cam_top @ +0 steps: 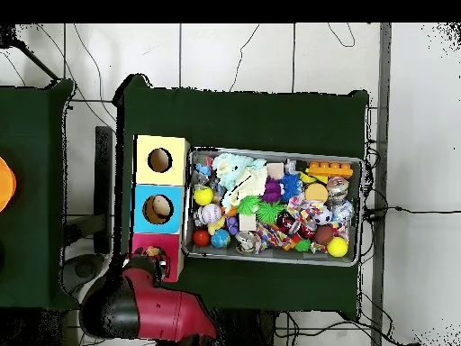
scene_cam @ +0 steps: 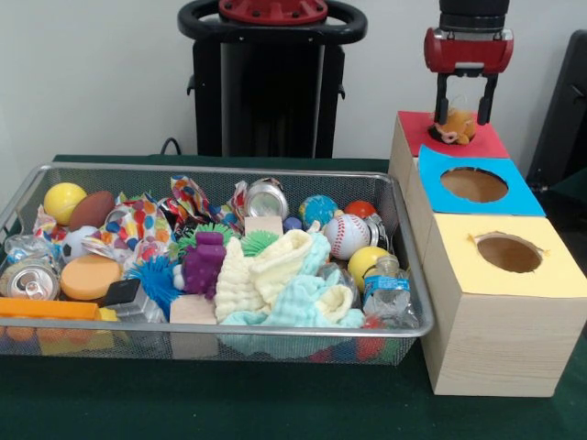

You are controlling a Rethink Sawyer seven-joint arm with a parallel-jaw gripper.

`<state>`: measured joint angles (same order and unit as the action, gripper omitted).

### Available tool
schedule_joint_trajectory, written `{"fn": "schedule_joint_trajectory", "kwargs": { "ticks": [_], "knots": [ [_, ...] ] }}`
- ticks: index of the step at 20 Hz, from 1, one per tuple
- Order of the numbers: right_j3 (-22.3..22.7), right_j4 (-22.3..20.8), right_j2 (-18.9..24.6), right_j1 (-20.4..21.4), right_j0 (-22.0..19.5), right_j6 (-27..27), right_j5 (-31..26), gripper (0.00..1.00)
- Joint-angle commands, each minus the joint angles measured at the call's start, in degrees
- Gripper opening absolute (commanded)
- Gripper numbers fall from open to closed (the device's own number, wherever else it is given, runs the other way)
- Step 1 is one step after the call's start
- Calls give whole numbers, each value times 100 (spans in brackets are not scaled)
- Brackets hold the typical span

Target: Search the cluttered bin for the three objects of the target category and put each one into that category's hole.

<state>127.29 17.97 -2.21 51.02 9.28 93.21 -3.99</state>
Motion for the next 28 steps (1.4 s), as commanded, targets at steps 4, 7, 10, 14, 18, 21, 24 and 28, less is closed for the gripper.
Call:
{"fn": "schedule_joint_trajectory", "kwargs": {
  "ticks": [4,7,10,14,18,21,24,28],
  "knots": [
    [-298,250,625,-146,-269,1254,-297,100],
    [-274,247,593,-96,-253,1252,-364,100],
    [-203,273,511,82,-209,1279,-562,100],
    [-241,245,325,383,-150,1238,-1035,100],
    [-236,213,365,454,-243,1171,-1087,100],
    [-269,190,339,534,-260,1138,-1192,100],
    [-377,177,271,558,-243,1132,-1359,100],
    [-209,189,551,445,-480,1049,-987,100]
  ]
}}
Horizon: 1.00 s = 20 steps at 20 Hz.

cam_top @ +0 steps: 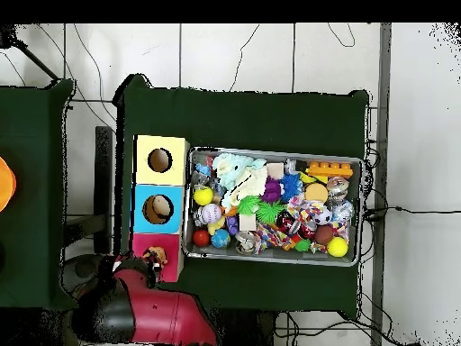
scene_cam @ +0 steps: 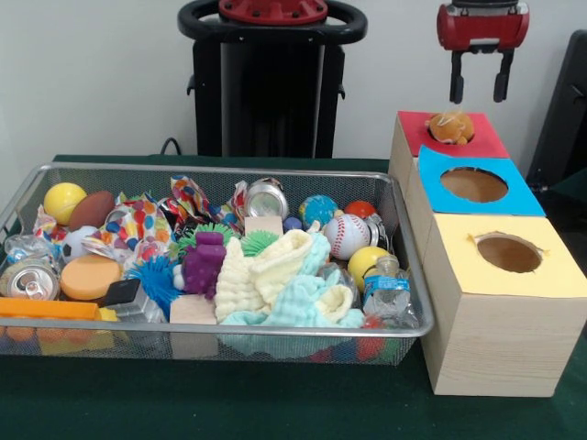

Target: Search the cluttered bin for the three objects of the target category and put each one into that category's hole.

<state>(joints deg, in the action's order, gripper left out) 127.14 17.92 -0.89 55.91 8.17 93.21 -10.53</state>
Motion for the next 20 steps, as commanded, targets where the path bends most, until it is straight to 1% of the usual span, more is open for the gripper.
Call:
{"fn": "schedule_joint_trajectory", "kwargs": {
  "ticks": [1,2,8,9,13,18,20],
  "knots": [
    [-176,190,457,-79,-403,1048,-263,100],
    [-76,188,568,-125,-488,1055,-115,100],
    [-20,91,617,-209,-570,1076,63,100],
    [-18,78,616,-218,-581,1092,59,0],
    [-121,-34,410,-263,-462,999,-91,0],
    [-145,-66,103,-271,-182,1092,-99,0],
    [-104,-59,146,-268,-214,1075,-86,0]
  ]
}}
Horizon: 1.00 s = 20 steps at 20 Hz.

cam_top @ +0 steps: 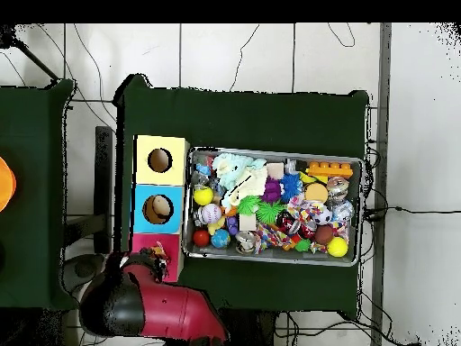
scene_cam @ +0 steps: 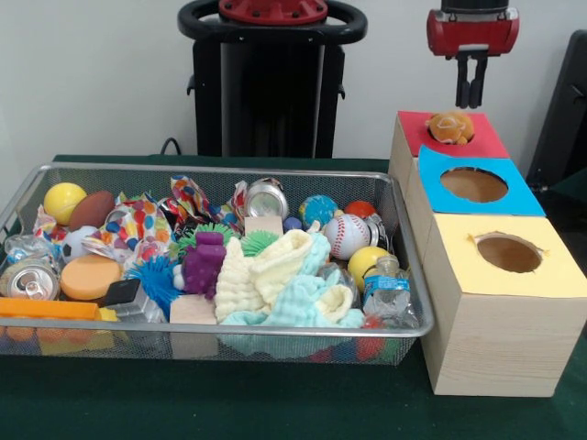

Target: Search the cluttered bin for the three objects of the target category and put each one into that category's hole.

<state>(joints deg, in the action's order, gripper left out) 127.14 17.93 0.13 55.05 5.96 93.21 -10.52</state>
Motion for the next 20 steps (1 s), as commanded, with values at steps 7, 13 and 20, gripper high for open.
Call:
{"fn": "schedule_joint_trajectory", "kwargs": {
  "ticks": [7,13,20],
  "knots": [
    [300,-61,336,-372,-243,1165,380,0],
    [387,-108,470,-462,-448,1192,636,0],
    [320,-42,485,-432,-509,1153,531,0]
  ]
}}
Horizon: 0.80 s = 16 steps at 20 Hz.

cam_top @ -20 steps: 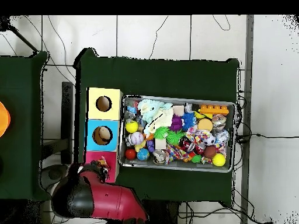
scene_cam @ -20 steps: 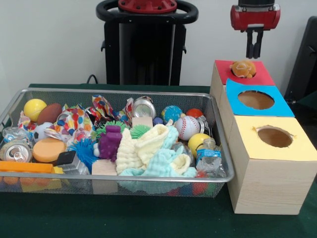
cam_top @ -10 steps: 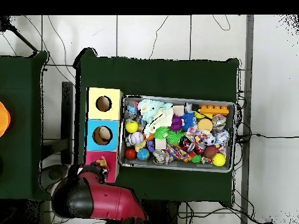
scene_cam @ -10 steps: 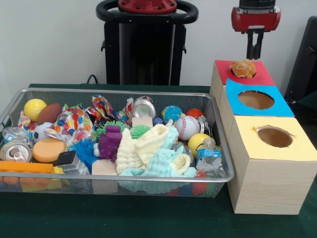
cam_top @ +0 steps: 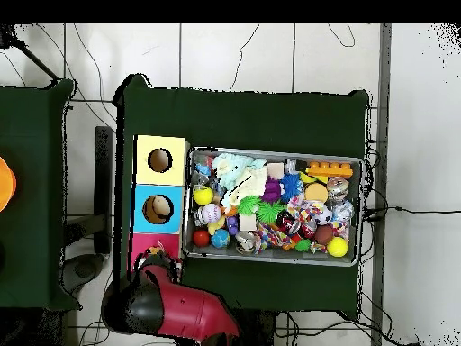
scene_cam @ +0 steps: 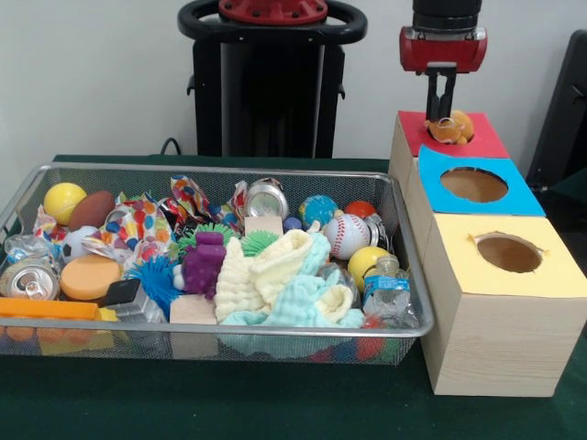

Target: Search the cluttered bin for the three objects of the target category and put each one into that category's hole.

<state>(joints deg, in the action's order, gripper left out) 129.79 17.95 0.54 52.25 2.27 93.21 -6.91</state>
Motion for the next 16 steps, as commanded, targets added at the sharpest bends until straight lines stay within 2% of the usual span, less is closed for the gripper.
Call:
{"fn": "schedule_joint_trajectory", "kwargs": {
  "ticks": [1,7,13,16],
  "knots": [
    [57,-30,454,-174,-129,1178,196,0],
    [105,-25,634,-437,-193,1285,456,0],
    [157,92,641,-325,-96,1385,307,0],
    [151,110,739,-453,-94,1480,486,0]
  ]
}}
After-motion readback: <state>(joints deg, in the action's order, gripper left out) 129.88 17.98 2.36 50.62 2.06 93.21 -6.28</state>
